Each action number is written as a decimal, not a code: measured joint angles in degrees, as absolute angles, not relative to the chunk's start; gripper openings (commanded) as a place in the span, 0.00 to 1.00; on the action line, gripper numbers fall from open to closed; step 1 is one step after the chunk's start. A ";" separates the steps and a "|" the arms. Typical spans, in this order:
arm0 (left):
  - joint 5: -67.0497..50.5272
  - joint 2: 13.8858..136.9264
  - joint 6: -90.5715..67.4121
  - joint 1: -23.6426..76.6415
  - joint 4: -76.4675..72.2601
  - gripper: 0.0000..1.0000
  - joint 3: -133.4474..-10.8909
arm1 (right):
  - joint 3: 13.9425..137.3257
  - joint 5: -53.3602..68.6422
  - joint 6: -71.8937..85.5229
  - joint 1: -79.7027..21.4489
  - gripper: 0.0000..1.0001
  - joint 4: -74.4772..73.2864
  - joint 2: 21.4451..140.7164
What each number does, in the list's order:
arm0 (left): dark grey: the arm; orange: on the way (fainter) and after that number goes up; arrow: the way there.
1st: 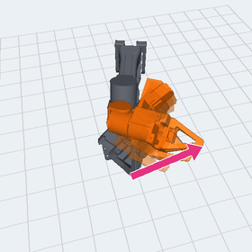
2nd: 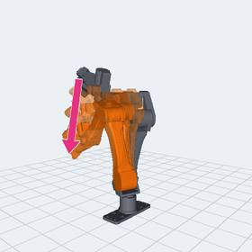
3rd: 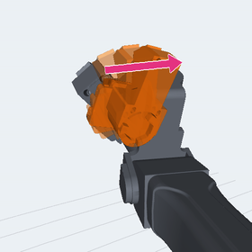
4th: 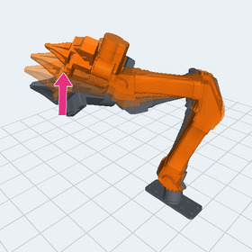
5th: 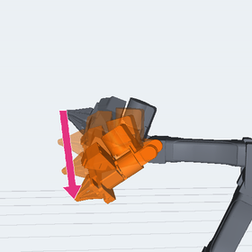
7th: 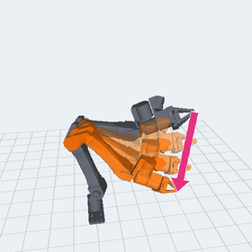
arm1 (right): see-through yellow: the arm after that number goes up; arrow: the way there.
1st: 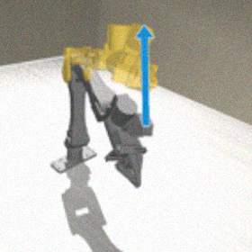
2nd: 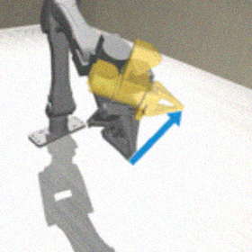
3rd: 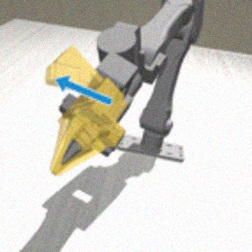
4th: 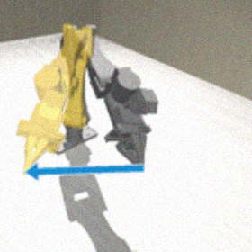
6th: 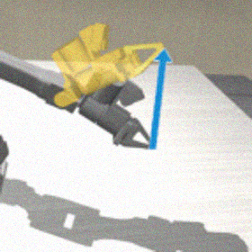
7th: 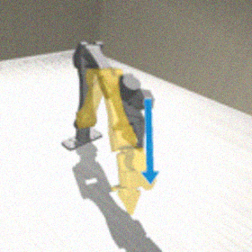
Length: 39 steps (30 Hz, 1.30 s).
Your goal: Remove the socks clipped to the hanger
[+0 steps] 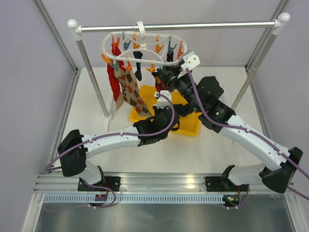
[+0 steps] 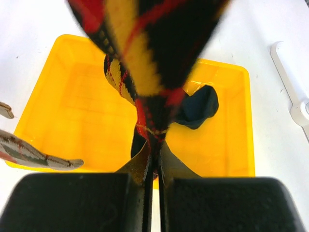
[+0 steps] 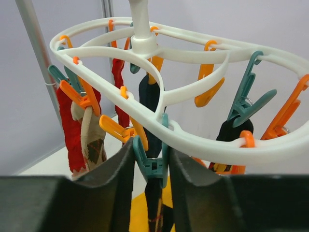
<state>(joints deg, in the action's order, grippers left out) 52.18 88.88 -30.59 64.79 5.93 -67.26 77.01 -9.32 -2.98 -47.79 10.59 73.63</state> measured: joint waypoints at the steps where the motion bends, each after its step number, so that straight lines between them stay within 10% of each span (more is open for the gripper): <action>1: 52.18 88.88 -30.59 64.79 5.93 0.02 -67.26 | 77.01 -9.37 -2.96 -47.79 0.24 10.70 73.71; 9: 52.14 88.88 -30.57 64.79 6.39 0.02 -67.26 | 77.19 -10.33 -2.68 -47.79 0.06 11.66 73.78; 35: 34.76 101.08 -28.95 53.78 5.69 0.02 -79.88 | 77.93 -10.46 -2.22 -47.81 0.06 11.18 73.78; 39: 32.38 103.70 -28.97 52.38 5.91 0.32 -81.54 | 77.95 -10.46 -2.28 -47.86 0.07 11.05 73.78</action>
